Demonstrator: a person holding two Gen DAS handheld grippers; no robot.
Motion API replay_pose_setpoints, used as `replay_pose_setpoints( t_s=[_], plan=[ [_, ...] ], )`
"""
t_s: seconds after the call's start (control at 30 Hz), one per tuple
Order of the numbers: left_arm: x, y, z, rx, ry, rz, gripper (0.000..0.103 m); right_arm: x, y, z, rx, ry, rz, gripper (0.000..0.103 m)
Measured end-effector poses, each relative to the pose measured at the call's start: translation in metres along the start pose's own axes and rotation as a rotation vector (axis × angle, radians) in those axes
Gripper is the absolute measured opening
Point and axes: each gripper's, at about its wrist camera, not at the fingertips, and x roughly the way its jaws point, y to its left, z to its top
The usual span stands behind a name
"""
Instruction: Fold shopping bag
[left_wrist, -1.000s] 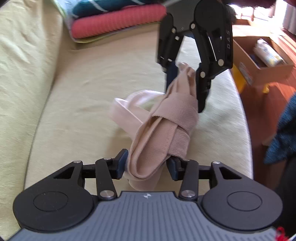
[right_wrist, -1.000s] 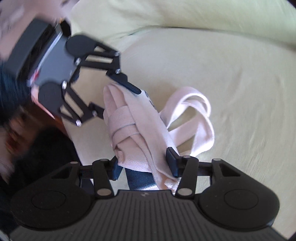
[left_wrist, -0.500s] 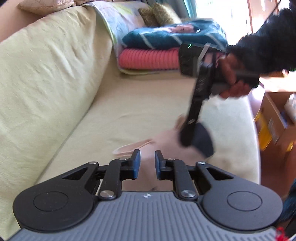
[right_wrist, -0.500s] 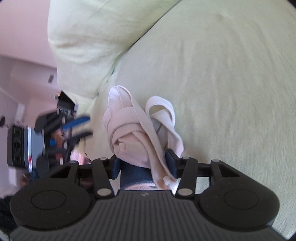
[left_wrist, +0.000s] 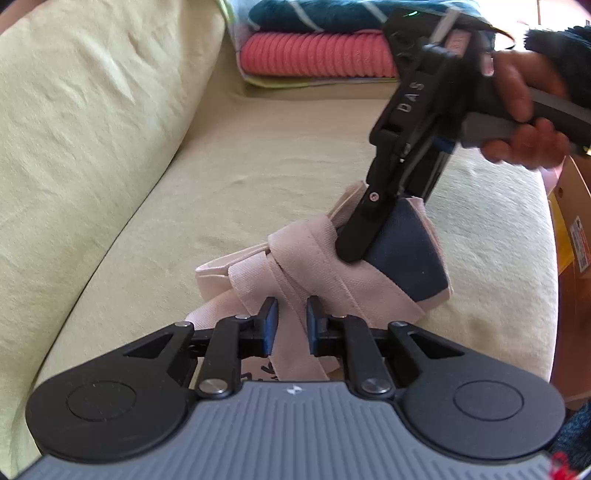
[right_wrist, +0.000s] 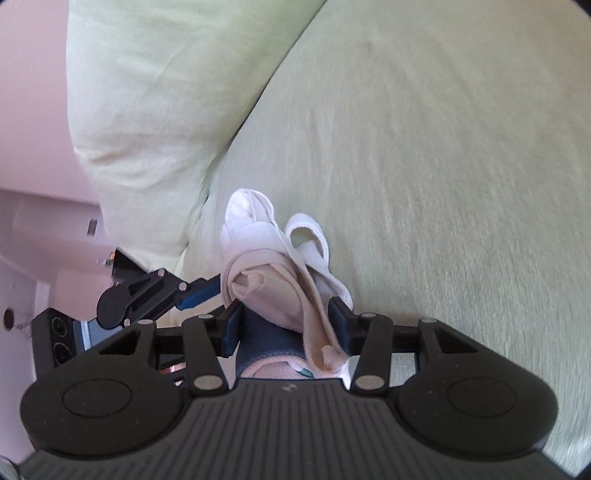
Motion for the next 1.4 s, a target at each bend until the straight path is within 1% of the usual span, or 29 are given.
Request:
replay_pose_setpoints(
  t_s=[0.03, 0.07, 0.1, 0.17, 0.2, 0.23, 0.27, 0.3, 0.33, 0.4, 0.47, 0.57, 0.6, 0.63, 0.67, 0.73, 0.8, 0.87, 0.93, 1.03, 1.07, 1.1, 1.13, 1.17, 1.3, 1.4],
  plan=[
    [0.001, -0.001, 0.002, 0.000, 0.008, 0.000, 0.016, -0.004, 0.007, -0.002, -0.041, -0.034, -0.062, 0.059],
    [0.001, -0.002, 0.003, 0.002, 0.014, 0.000, 0.016, -0.006, 0.015, -0.004, -0.086, -0.061, -0.098, 0.060],
    [0.002, -0.004, 0.005, 0.009, 0.021, 0.001, 0.016, -0.010, 0.023, -0.008, -0.134, -0.096, -0.149, 0.062],
    [0.005, -0.003, 0.008, 0.013, 0.032, 0.001, 0.016, -0.022, 0.045, -0.023, -0.278, -0.180, -0.265, 0.059],
    [0.004, -0.003, 0.009, 0.012, 0.037, -0.001, 0.016, -0.026, 0.060, -0.033, -0.375, -0.231, -0.341, 0.053],
    [0.004, -0.003, 0.009, 0.011, 0.041, -0.004, 0.016, -0.027, 0.080, -0.046, -0.507, -0.289, -0.449, 0.042],
    [0.003, -0.003, 0.009, 0.011, 0.044, -0.004, 0.016, -0.024, 0.097, -0.061, -0.642, -0.335, -0.548, 0.037],
    [0.003, -0.003, 0.009, 0.011, 0.047, -0.005, 0.016, -0.018, 0.110, -0.075, -0.761, -0.361, -0.611, 0.026],
    [0.005, -0.003, 0.012, 0.014, 0.050, -0.005, 0.016, -0.010, 0.122, -0.092, -0.883, -0.380, -0.671, 0.021],
    [0.005, -0.004, 0.013, 0.016, 0.053, -0.006, 0.016, 0.008, 0.135, -0.113, -1.018, -0.386, -0.733, 0.016],
    [0.004, -0.003, 0.012, 0.015, 0.055, -0.009, 0.016, 0.030, 0.141, -0.134, -1.144, -0.375, -0.794, 0.015],
    [0.003, -0.004, 0.011, 0.025, 0.051, -0.011, 0.016, 0.056, 0.140, -0.147, -1.242, -0.396, -0.880, 0.014],
    [0.003, -0.005, 0.011, 0.032, 0.049, -0.008, 0.016, 0.061, 0.140, -0.146, -1.245, -0.389, -0.890, 0.014],
    [0.004, -0.006, 0.011, 0.039, 0.047, -0.006, 0.016, 0.066, 0.139, -0.144, -1.225, -0.366, -0.900, 0.018],
    [0.004, -0.007, 0.012, 0.045, 0.046, -0.004, 0.016, 0.070, 0.138, -0.141, -1.196, -0.349, -0.915, 0.018],
    [0.004, -0.009, 0.013, 0.072, 0.039, 0.000, 0.016, 0.078, 0.136, -0.138, -1.188, -0.332, -0.968, 0.019],
    [0.002, -0.011, 0.015, 0.094, 0.029, -0.005, 0.017, 0.081, 0.131, -0.132, -1.149, -0.333, -0.991, 0.019],
    [-0.004, -0.009, 0.017, 0.104, -0.004, -0.018, 0.017, 0.087, 0.126, -0.129, -1.136, -0.327, -1.025, 0.019],
    [-0.015, -0.006, 0.019, 0.108, -0.042, -0.017, 0.019, 0.092, 0.123, -0.124, -1.117, -0.321, -1.060, 0.019],
    [-0.026, 0.007, 0.018, 0.060, -0.089, -0.023, 0.019, 0.092, 0.120, -0.117, -1.074, -0.324, -1.051, 0.019],
    [-0.023, 0.008, 0.018, 0.050, -0.081, -0.031, 0.019, 0.094, 0.120, -0.118, -1.081, -0.322, -1.055, 0.019],
    [-0.013, 0.006, 0.015, 0.060, -0.065, -0.020, 0.018, 0.096, 0.120, -0.119, -1.087, -0.321, -1.067, 0.019],
    [-0.003, 0.004, 0.012, 0.070, -0.048, -0.007, 0.015, 0.099, 0.121, -0.120, -1.090, -0.321, -1.076, 0.019],
    [0.004, 0.006, 0.010, 0.048, -0.053, -0.006, 0.011, 0.102, 0.122, -0.119, -1.086, -0.322, -1.081, 0.020],
    [0.016, 0.012, 0.002, -0.031, -0.066, -0.011, 0.011, 0.114, 0.124, -0.115, -1.062, -0.347, -1.096, 0.020],
    [0.018, 0.012, 0.000, -0.050, -0.063, -0.002, 0.011, 0.122, 0.123, -0.115, -1.060, -0.381, -1.099, 0.021]
  ],
)
